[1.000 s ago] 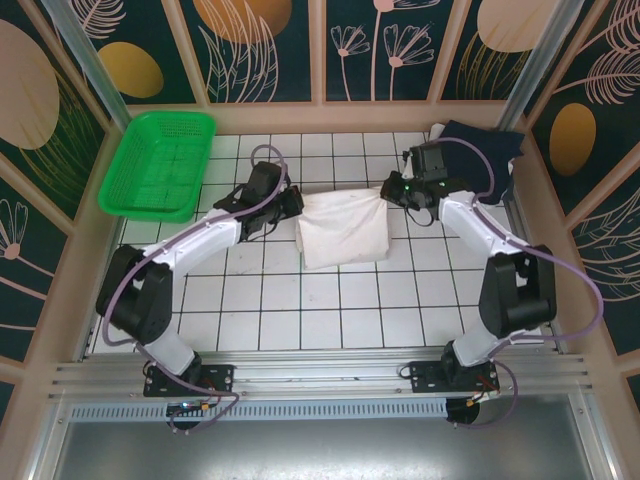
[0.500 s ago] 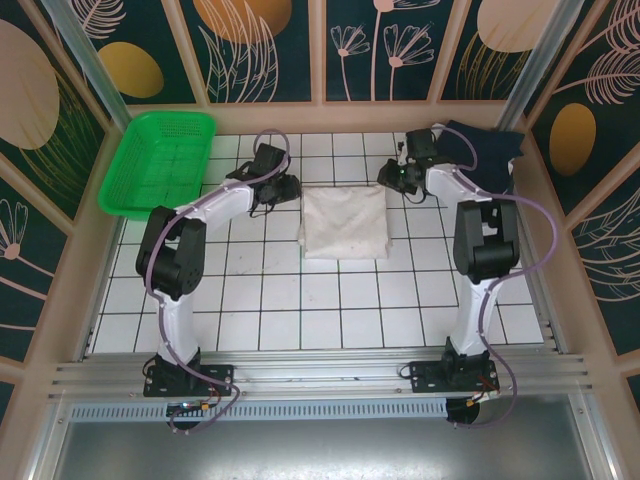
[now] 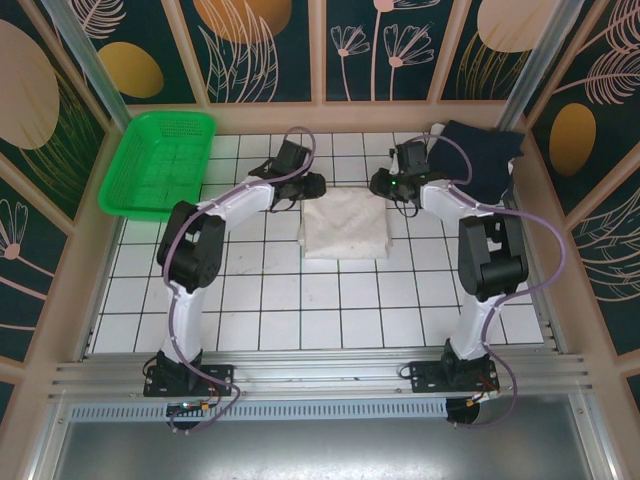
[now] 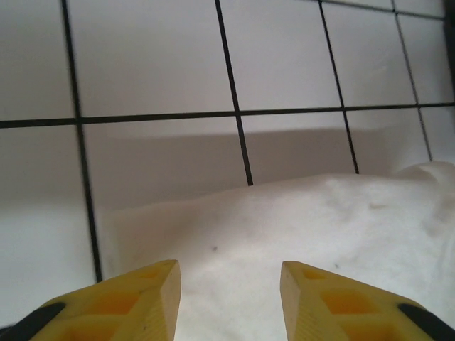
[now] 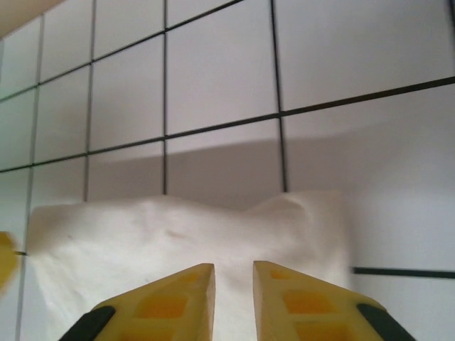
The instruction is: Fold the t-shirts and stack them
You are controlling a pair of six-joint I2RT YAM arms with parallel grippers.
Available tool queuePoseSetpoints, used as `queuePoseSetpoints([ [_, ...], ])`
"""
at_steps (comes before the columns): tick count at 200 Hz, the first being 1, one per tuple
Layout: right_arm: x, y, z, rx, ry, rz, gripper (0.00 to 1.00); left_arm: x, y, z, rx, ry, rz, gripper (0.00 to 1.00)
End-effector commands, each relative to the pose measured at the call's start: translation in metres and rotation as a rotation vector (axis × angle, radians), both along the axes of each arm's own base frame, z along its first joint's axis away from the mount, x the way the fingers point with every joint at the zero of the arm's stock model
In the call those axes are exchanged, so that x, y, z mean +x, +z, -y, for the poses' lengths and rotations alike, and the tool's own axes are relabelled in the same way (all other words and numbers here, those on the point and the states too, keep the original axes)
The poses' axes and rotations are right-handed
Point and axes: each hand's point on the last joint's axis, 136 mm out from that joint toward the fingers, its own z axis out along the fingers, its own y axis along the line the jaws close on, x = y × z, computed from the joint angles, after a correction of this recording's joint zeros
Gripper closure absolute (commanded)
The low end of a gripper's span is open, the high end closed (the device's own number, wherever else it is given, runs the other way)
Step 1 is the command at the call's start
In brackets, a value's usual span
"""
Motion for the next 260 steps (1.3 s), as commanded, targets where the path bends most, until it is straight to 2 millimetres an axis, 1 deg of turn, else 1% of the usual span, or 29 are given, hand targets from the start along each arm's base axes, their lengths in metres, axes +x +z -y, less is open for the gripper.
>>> queuePoseSetpoints([
  [1, 0.015, -0.020, -0.011, 0.065, 0.014, -0.026, 0.80, 0.012, -0.035, -0.016, 0.064, 0.038, -0.040, 0.62],
  [13, 0.019, -0.032, -0.011, 0.056, 0.012, -0.047, 0.80, 0.015, -0.051, -0.023, 0.071, 0.055, -0.069, 0.64],
  [27, 0.025, -0.044, -0.006, 0.032, -0.009, -0.071, 0.80, 0.016, -0.067, -0.035, 0.085, 0.088, -0.093, 0.65],
  [41, 0.031, -0.054, 0.003, 0.019, -0.028, -0.090, 0.80, 0.014, -0.071, -0.039, 0.082, 0.094, -0.095, 0.67],
  [53, 0.037, -0.055, 0.010, 0.027, -0.030, -0.103, 0.79, 0.012, -0.066, -0.040, 0.066, 0.095, -0.079, 0.66],
  [60, 0.039, -0.052, 0.013, 0.034, -0.029, -0.108, 0.79, 0.011, -0.061, -0.040, 0.063, 0.097, -0.070, 0.64],
  [69, 0.041, -0.041, 0.017, 0.038, -0.033, -0.091, 0.77, 0.012, -0.053, -0.041, 0.066, 0.099, -0.058, 0.60],
  [87, 0.037, -0.009, 0.021, 0.013, -0.044, -0.027, 0.71, 0.014, -0.036, -0.046, 0.086, 0.108, -0.030, 0.52],
  [95, 0.031, 0.004, 0.019, -0.001, -0.046, 0.000, 0.69, 0.016, -0.027, -0.047, 0.092, 0.108, -0.016, 0.48],
  [106, 0.019, 0.016, 0.012, -0.029, -0.042, 0.032, 0.67, 0.018, -0.012, -0.048, 0.092, 0.113, 0.009, 0.46],
  [117, 0.005, 0.023, -0.003, -0.050, -0.022, 0.059, 0.62, 0.017, 0.005, -0.050, 0.085, 0.116, 0.037, 0.41],
  [120, 0.002, 0.023, -0.006, -0.053, -0.016, 0.063, 0.61, 0.016, 0.011, -0.050, 0.082, 0.117, 0.046, 0.40],
  [121, -0.001, 0.023, -0.010, -0.055, -0.007, 0.065, 0.59, 0.016, 0.012, -0.050, 0.081, 0.117, 0.049, 0.40],
  [124, -0.004, 0.022, -0.013, -0.060, 0.000, 0.067, 0.58, 0.016, 0.017, -0.051, 0.079, 0.121, 0.058, 0.39],
  [130, -0.015, 0.019, -0.026, -0.080, 0.028, 0.072, 0.53, 0.013, 0.028, -0.054, 0.073, 0.126, 0.077, 0.37],
  [141, -0.028, 0.010, -0.036, -0.137, 0.040, 0.065, 0.48, 0.007, 0.043, -0.058, 0.058, 0.138, 0.108, 0.32],
  [151, -0.035, 0.002, -0.037, -0.194, 0.033, 0.055, 0.41, -0.002, 0.056, -0.062, 0.036, 0.144, 0.130, 0.28],
  [155, -0.037, -0.001, -0.036, -0.203, 0.034, 0.044, 0.38, -0.006, 0.057, -0.063, 0.029, 0.147, 0.132, 0.27],
  [156, -0.036, -0.002, -0.033, -0.215, 0.022, 0.043, 0.37, -0.006, 0.058, -0.064, 0.026, 0.148, 0.133, 0.27],
  [164, -0.036, -0.005, -0.028, -0.221, 0.013, 0.037, 0.32, -0.015, 0.059, -0.065, 0.001, 0.152, 0.135, 0.26],
  [170, -0.036, -0.009, -0.022, -0.218, 0.008, 0.030, 0.29, -0.023, 0.057, -0.064, -0.027, 0.146, 0.128, 0.25],
  [180, -0.039, -0.015, -0.021, -0.176, 0.029, 0.009, 0.27, -0.034, 0.050, -0.059, -0.073, 0.135, 0.111, 0.26],
  [187, -0.041, -0.021, -0.021, -0.152, 0.049, -0.005, 0.27, -0.043, 0.041, -0.054, -0.090, 0.122, 0.089, 0.27],
  [204, -0.051, -0.042, -0.023, -0.154, 0.079, -0.061, 0.33, -0.063, 0.019, -0.046, -0.110, 0.114, 0.037, 0.29],
  [219, -0.069, -0.060, -0.025, -0.177, 0.099, -0.106, 0.35, -0.075, 0.003, -0.037, -0.154, 0.099, 0.007, 0.31],
  [226, -0.079, -0.066, -0.026, -0.183, 0.106, -0.123, 0.36, -0.076, -0.005, -0.033, -0.165, 0.091, -0.009, 0.32],
  [237, -0.094, -0.076, -0.024, -0.186, 0.097, -0.151, 0.39, -0.071, -0.022, -0.031, -0.140, 0.094, -0.046, 0.36],
  [249, -0.111, -0.084, -0.025, -0.174, 0.100, -0.181, 0.43, -0.060, -0.034, -0.028, -0.103, 0.093, -0.059, 0.40],
  [260, -0.127, -0.087, -0.026, -0.175, 0.096, -0.198, 0.46, -0.049, -0.040, -0.024, -0.078, 0.090, -0.055, 0.42],
])
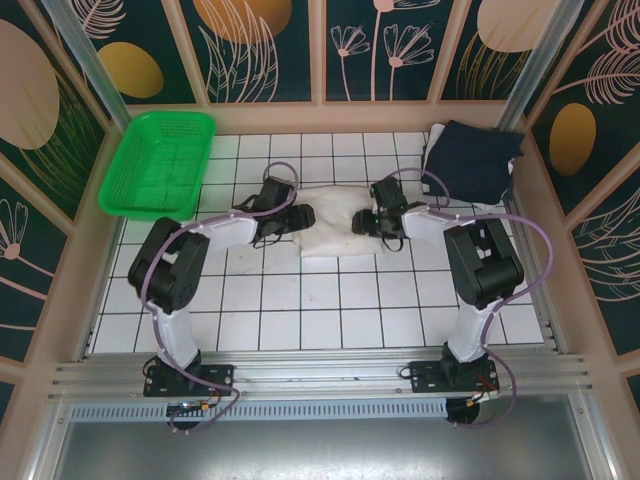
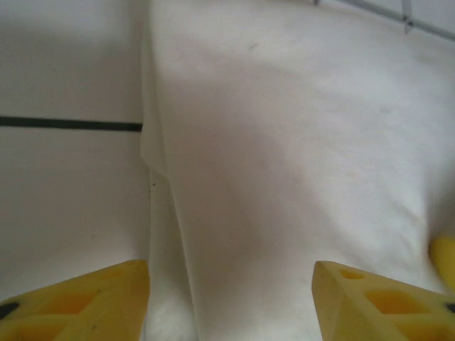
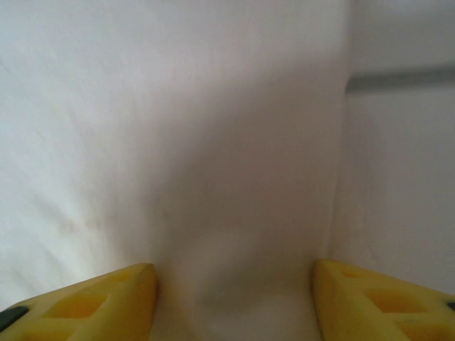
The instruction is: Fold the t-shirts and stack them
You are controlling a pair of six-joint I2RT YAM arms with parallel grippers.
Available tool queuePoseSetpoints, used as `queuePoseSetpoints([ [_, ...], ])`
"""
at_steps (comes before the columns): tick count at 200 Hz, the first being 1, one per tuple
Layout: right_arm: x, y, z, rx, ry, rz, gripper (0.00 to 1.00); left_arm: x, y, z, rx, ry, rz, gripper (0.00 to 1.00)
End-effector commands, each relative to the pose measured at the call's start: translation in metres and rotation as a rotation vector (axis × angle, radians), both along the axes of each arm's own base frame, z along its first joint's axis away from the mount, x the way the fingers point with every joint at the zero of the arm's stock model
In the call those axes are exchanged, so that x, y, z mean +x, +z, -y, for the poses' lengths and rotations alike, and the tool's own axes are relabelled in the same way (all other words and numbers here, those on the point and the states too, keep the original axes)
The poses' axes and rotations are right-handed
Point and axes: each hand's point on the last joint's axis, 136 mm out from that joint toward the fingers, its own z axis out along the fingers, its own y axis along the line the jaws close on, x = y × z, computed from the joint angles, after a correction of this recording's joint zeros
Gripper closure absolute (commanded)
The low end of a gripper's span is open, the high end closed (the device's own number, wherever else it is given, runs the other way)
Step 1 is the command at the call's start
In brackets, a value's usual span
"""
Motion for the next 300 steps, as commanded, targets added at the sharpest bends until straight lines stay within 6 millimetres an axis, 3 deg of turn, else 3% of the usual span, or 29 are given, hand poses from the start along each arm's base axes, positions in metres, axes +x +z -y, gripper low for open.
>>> queuePoseSetpoints([
  [1, -0.035, -0.006, -0.004, 0.013, -0.002, -0.046, 0.46, 0.028, -0.001, 0.013, -0.010, 0.001, 0.028, 0.42],
  [44, -0.108, -0.023, -0.031, 0.029, 0.061, -0.191, 0.50, 0.069, -0.021, 0.051, -0.010, -0.123, 0.012, 0.50],
  [61, -0.128, -0.005, -0.040, -0.027, 0.090, -0.171, 0.48, 0.084, -0.017, 0.066, -0.035, -0.161, 0.033, 0.50],
  [76, -0.130, 0.025, -0.036, -0.014, 0.079, -0.114, 0.44, 0.096, -0.001, 0.086, -0.089, -0.220, 0.068, 0.49],
  [104, -0.092, 0.083, -0.003, 0.052, -0.023, 0.069, 0.38, 0.112, 0.036, 0.096, -0.107, -0.246, 0.133, 0.45],
  [128, -0.046, 0.100, 0.022, 0.122, -0.075, 0.157, 0.36, 0.111, 0.077, 0.075, -0.042, -0.186, 0.213, 0.40],
  [156, 0.006, 0.083, 0.030, 0.104, -0.067, 0.149, 0.33, 0.082, 0.103, 0.031, 0.049, -0.078, 0.251, 0.35],
  [171, 0.029, 0.065, 0.027, 0.107, -0.055, 0.120, 0.34, 0.054, 0.102, 0.008, 0.052, -0.024, 0.243, 0.34],
  [186, 0.038, 0.042, 0.020, 0.124, -0.031, 0.065, 0.36, 0.017, 0.092, -0.004, 0.004, -0.009, 0.214, 0.37],
  [195, 0.034, 0.028, 0.014, 0.138, -0.014, 0.024, 0.38, -0.005, 0.075, -0.008, -0.013, -0.007, 0.179, 0.37],
  [198, 0.032, 0.024, 0.013, 0.143, -0.012, 0.011, 0.38, -0.013, 0.079, -0.008, -0.030, -0.009, 0.185, 0.38],
  [208, 0.022, 0.014, 0.008, 0.158, -0.006, -0.014, 0.38, -0.034, 0.065, -0.007, -0.053, -0.018, 0.153, 0.39],
  [214, 0.015, 0.010, 0.005, 0.163, -0.002, -0.026, 0.38, -0.050, 0.045, -0.009, -0.055, -0.022, 0.107, 0.43],
  [238, -0.020, -0.004, 0.005, 0.145, -0.039, -0.077, 0.38, -0.075, 0.014, -0.005, -0.104, -0.028, 0.039, 0.47],
  [252, -0.044, -0.009, 0.007, 0.112, -0.072, -0.104, 0.38, -0.072, 0.003, -0.003, -0.105, -0.025, 0.028, 0.47],
  [277, -0.085, 0.002, -0.003, 0.122, -0.076, -0.105, 0.38, -0.049, -0.011, 0.010, -0.035, -0.062, 0.011, 0.53],
  [300, -0.100, 0.017, 0.000, 0.122, -0.073, -0.082, 0.36, -0.017, -0.012, 0.014, 0.064, -0.069, 0.037, 0.62],
])
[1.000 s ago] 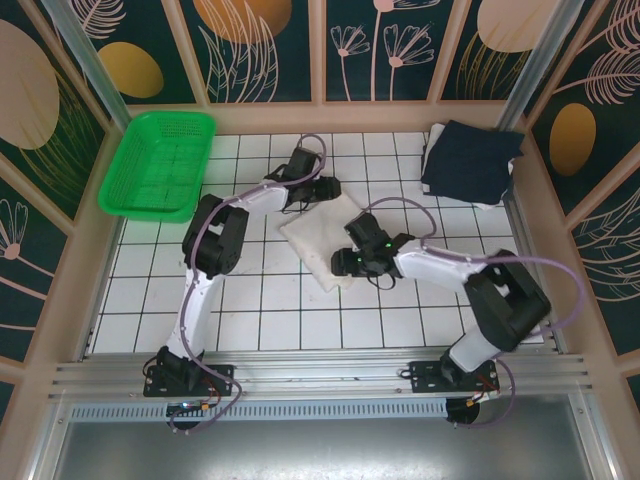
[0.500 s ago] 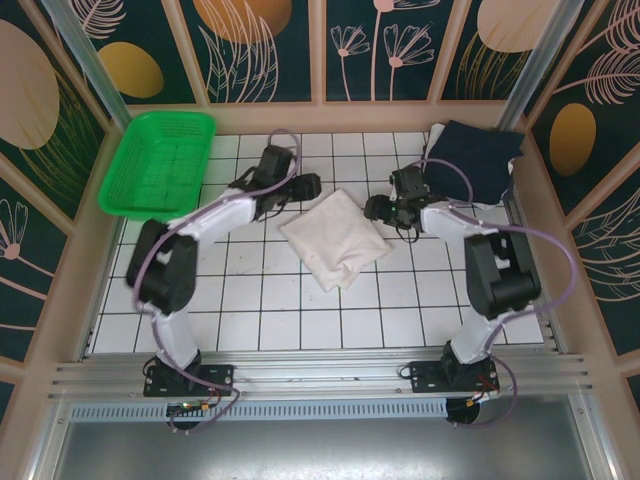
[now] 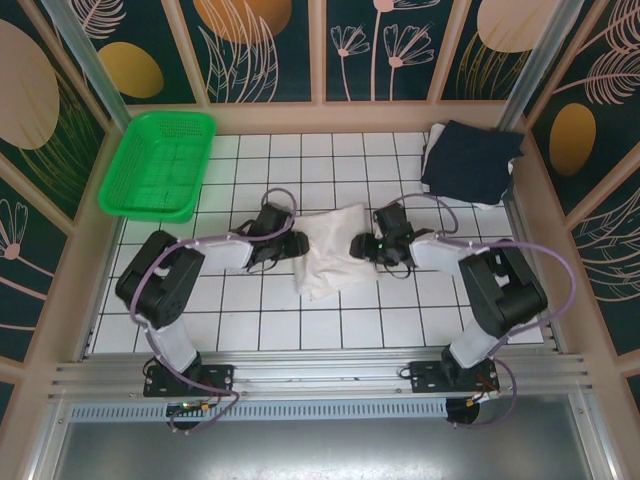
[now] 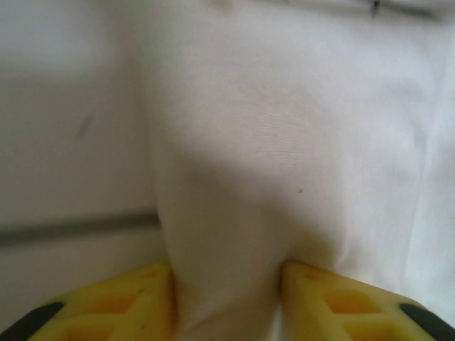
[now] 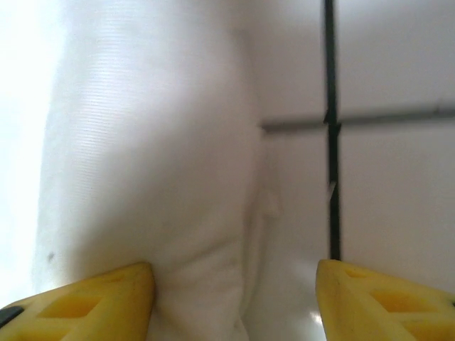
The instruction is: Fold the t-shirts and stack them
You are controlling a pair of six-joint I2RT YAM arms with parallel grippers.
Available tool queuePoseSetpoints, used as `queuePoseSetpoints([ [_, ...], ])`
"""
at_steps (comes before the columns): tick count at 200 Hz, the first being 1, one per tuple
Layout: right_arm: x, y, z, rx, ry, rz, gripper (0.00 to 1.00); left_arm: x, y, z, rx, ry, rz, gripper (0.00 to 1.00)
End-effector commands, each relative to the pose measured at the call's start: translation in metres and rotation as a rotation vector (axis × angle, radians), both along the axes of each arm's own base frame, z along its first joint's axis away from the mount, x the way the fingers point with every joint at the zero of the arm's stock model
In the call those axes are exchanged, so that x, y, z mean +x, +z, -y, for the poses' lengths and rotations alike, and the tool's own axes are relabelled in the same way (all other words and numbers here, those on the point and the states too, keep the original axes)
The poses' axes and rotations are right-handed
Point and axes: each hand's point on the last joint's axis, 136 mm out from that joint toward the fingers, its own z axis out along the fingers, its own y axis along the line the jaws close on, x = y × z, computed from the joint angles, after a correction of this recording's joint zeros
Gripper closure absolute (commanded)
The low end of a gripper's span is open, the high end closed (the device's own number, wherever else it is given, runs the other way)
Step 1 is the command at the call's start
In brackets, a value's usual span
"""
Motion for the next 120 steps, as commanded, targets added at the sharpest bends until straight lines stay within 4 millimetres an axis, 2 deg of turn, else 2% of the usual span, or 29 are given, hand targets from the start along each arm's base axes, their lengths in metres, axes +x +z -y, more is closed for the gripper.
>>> queuePoseSetpoints([
  [1, -0.017, 0.012, 0.010, -0.008, -0.055, -0.011, 0.36, 0.037, 0.009, 0.014, 0.052, -0.025, 0.077, 0.62],
  [27, 0.001, 0.026, 0.036, -0.009, -0.149, 0.036, 0.31, 0.057, 0.009, 0.026, 0.073, -0.064, 0.087, 0.60],
  [47, 0.009, 0.034, 0.027, 0.077, -0.157, 0.043, 0.31, 0.056, 0.006, 0.029, 0.062, -0.074, 0.072, 0.59],
  [72, -0.002, 0.029, 0.007, 0.146, -0.168, 0.006, 0.29, 0.047, 0.003, 0.026, 0.044, -0.070, 0.058, 0.57],
  [96, -0.015, 0.014, 0.005, 0.181, -0.250, -0.027, 0.28, 0.040, -0.005, 0.025, 0.036, -0.070, 0.035, 0.55],
  [120, -0.014, 0.003, 0.011, 0.199, -0.329, -0.033, 0.29, 0.036, -0.009, 0.025, 0.029, -0.071, 0.019, 0.55],
])
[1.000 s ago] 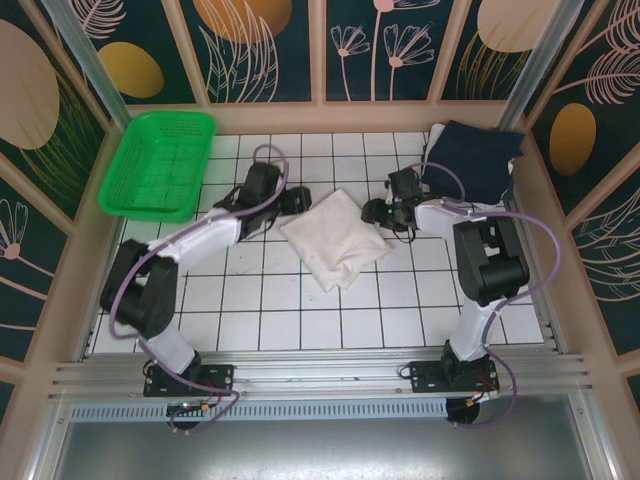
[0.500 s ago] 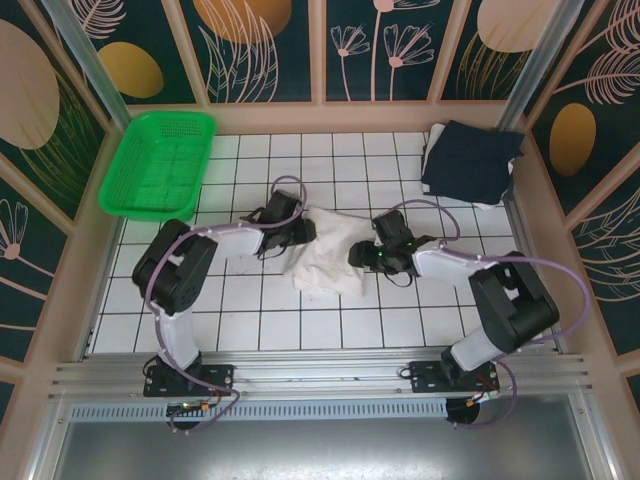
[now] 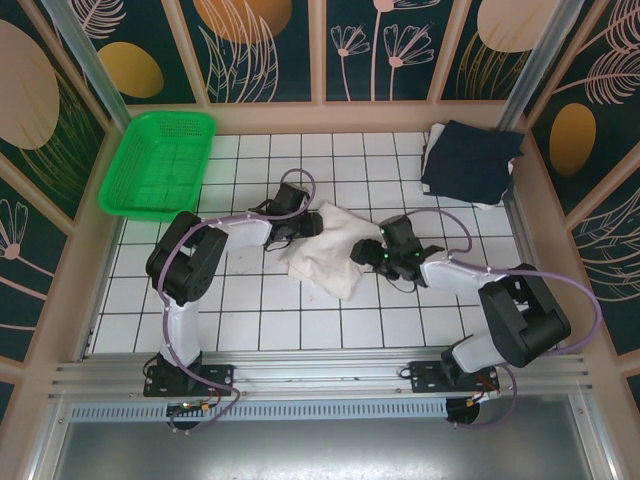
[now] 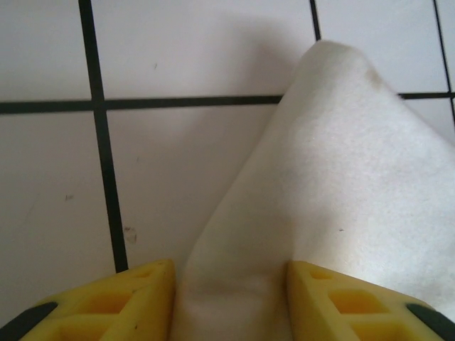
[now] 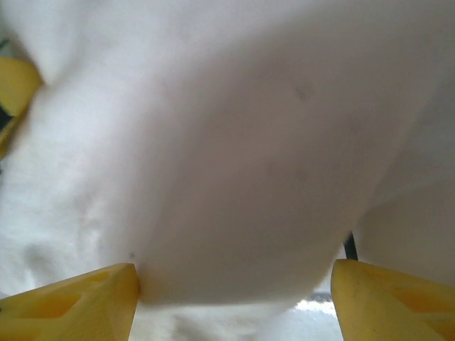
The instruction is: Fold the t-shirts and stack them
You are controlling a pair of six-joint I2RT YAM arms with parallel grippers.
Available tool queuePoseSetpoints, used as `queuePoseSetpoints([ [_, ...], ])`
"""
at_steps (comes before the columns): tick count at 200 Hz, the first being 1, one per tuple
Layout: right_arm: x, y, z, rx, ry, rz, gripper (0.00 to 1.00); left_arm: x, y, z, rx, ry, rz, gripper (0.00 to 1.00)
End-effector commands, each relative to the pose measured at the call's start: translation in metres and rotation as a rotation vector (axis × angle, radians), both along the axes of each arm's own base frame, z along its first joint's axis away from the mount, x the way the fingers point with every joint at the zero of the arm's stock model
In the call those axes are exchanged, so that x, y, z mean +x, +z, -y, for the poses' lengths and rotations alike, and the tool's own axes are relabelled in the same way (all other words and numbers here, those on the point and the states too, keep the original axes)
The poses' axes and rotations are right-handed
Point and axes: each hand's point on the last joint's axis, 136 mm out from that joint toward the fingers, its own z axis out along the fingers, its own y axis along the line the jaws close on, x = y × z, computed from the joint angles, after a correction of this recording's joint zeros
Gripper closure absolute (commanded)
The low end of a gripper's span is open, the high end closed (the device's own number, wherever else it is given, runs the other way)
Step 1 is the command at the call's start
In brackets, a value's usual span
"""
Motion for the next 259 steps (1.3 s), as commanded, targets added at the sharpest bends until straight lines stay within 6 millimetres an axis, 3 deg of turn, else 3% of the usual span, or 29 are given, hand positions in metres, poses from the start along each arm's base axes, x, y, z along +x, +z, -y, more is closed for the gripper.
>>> queuePoseSetpoints([
  [1, 0.009, -0.004, 0.004, 0.051, -0.130, 0.001, 0.29, -0.008, -0.006, -0.001, -0.007, -0.010, -0.032, 0.55],
  [46, 0.027, -0.008, -0.010, 0.090, -0.131, 0.011, 0.47, -0.010, -0.003, -0.003, -0.014, -0.005, -0.030, 0.55],
  [87, 0.047, -0.007, -0.017, 0.071, -0.123, 0.040, 0.50, -0.013, -0.004, -0.002, -0.025, -0.011, -0.035, 0.55],
  [127, 0.067, 0.007, -0.028, 0.075, -0.086, 0.086, 0.62, -0.015, -0.003, 0.000, -0.039, -0.020, -0.040, 0.55],
  [149, 0.076, 0.014, -0.027, 0.068, -0.088, 0.110, 0.62, -0.014, 0.001, 0.001, -0.041, -0.022, -0.034, 0.55],
  [188, 0.084, 0.010, -0.029, 0.083, -0.074, 0.110, 0.64, -0.015, 0.001, 0.001, -0.045, -0.023, -0.039, 0.55],
  [208, 0.090, 0.017, -0.032, 0.086, -0.057, 0.133, 0.72, -0.015, 0.002, 0.000, -0.039, -0.020, -0.038, 0.55],
  [234, 0.100, 0.031, -0.032, 0.038, -0.044, 0.169, 0.92, -0.013, 0.004, -0.006, -0.009, 0.003, -0.031, 0.55],
  [259, 0.107, 0.044, -0.019, -0.066, -0.034, 0.195, 0.99, -0.010, 0.012, -0.019, 0.043, 0.046, -0.006, 0.54],
])
